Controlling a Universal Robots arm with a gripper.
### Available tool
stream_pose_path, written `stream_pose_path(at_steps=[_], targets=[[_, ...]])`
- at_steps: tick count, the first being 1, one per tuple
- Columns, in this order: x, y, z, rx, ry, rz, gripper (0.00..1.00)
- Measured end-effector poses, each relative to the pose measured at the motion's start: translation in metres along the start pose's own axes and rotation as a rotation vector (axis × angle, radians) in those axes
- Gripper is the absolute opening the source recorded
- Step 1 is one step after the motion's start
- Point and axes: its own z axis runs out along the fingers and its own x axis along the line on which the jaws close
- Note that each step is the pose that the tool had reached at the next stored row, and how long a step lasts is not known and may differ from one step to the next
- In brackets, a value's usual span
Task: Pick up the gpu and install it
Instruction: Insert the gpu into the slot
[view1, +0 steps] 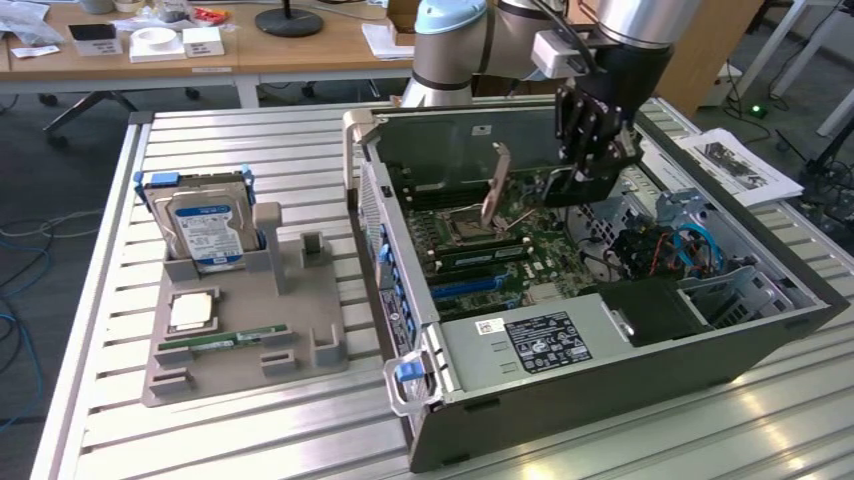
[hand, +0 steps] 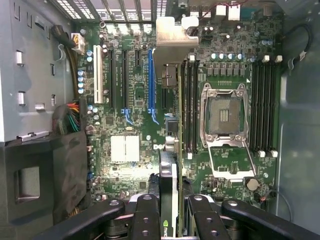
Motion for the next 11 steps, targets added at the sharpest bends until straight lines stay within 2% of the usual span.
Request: stream_pose_path(at_steps=[11], targets=[[0.0002, 0.0019, 0.006, -0.0002, 0.0001, -0.003, 0.27]])
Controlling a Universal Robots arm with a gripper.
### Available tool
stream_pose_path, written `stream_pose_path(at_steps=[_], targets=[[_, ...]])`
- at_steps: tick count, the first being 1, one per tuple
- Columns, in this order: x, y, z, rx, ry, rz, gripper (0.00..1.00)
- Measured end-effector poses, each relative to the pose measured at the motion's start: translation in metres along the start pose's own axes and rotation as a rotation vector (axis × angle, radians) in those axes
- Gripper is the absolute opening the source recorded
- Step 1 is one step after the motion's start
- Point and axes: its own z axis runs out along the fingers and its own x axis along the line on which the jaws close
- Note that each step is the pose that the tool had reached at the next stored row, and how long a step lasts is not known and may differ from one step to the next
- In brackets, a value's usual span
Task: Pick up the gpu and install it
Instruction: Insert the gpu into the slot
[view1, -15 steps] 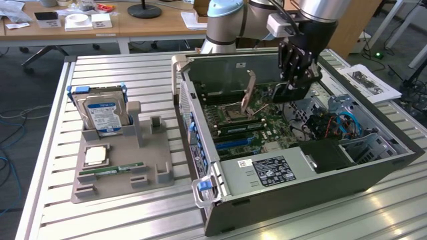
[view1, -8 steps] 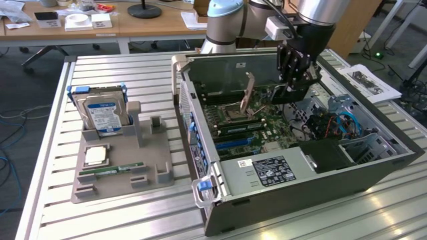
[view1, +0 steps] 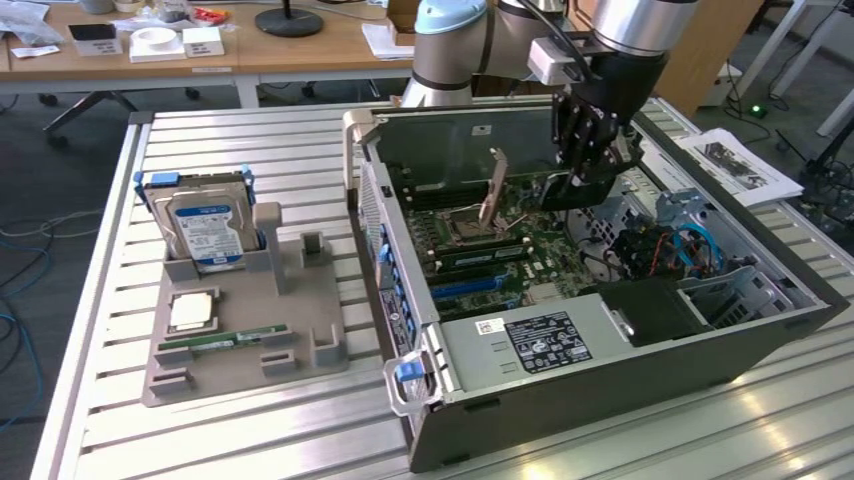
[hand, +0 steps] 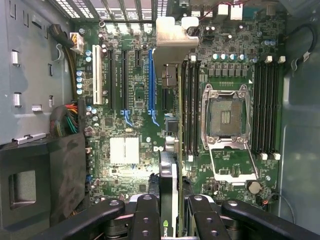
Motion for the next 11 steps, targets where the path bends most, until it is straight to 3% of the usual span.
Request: stream_pose_path(at_steps=[11], targets=[[0.0, 0.0, 0.001, 0.0002, -0.0005, 0.0, 0.27]])
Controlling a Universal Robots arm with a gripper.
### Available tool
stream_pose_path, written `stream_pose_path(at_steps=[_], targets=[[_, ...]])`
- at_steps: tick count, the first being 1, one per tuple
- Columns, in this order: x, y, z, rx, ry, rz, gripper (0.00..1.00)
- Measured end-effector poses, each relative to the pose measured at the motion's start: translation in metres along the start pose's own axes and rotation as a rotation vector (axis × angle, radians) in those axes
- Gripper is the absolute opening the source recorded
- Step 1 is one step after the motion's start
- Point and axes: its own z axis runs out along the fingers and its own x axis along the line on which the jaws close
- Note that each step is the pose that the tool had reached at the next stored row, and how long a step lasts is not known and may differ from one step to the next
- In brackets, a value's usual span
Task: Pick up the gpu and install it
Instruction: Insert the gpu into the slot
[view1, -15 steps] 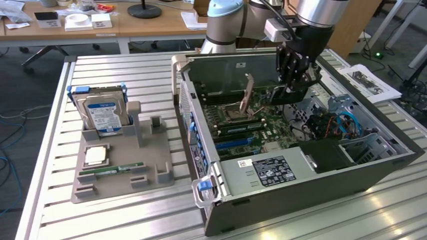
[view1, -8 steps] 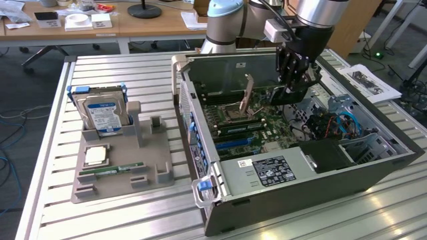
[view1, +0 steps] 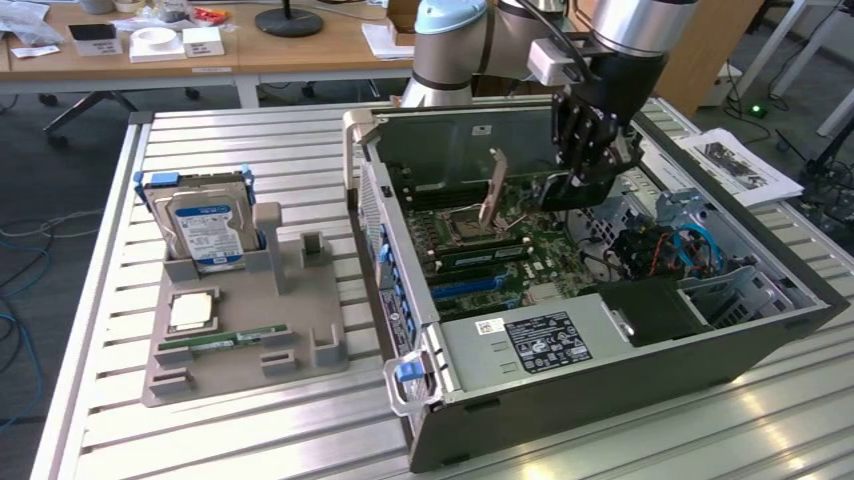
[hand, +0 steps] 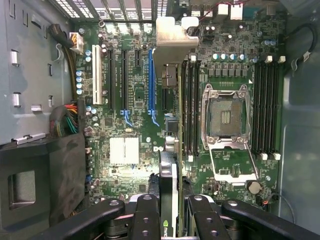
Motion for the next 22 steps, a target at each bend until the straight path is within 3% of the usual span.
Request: stream_pose_path(at_steps=[13, 22], targets=[[0.0, 0.0018, 0.0155, -0.0001, 0.0004, 0.0, 0.27], [0.001, 0.0073, 0.0188, -0.0001, 0.0004, 0.0, 0.27]])
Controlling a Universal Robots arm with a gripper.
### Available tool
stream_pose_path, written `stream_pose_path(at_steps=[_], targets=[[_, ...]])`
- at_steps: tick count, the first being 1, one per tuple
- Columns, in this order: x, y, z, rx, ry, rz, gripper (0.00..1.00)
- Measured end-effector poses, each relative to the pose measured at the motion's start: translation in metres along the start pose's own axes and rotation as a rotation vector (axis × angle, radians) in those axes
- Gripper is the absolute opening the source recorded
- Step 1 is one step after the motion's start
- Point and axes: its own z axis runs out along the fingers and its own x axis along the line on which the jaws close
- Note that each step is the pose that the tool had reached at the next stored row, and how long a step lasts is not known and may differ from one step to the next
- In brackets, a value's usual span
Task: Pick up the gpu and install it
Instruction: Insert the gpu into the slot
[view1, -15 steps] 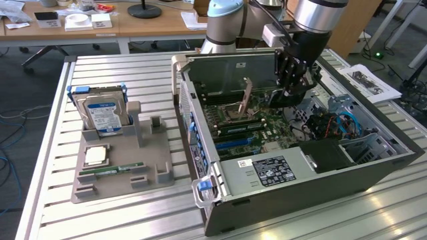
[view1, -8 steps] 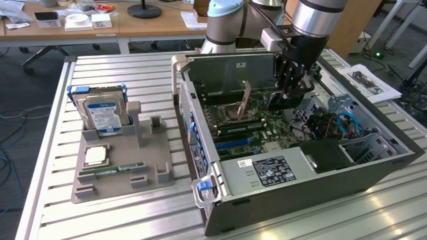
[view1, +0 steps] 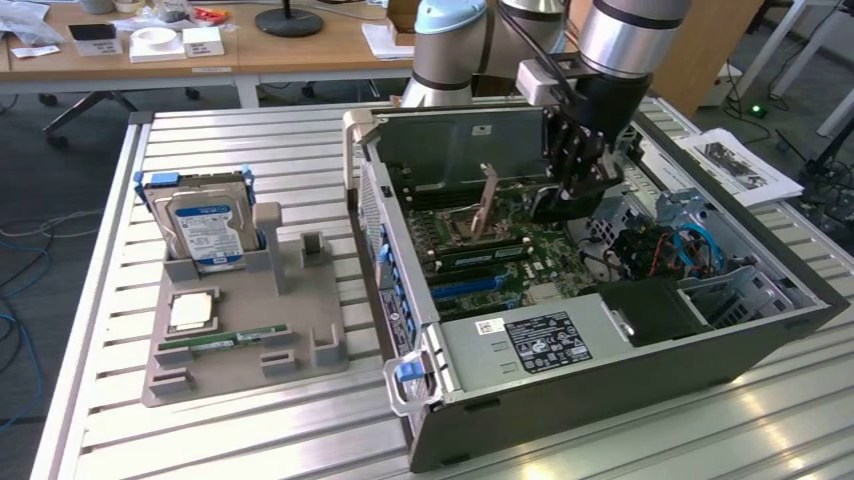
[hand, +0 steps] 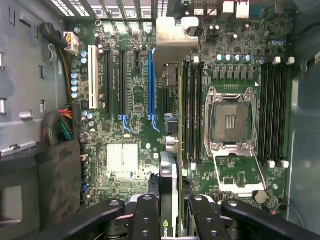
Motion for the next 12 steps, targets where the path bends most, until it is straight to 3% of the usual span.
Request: stream_pose_path(at_steps=[12], targets=[[0.001, 0.0177, 0.0011, 0.0001, -0.0002, 0.0, 0.27]])
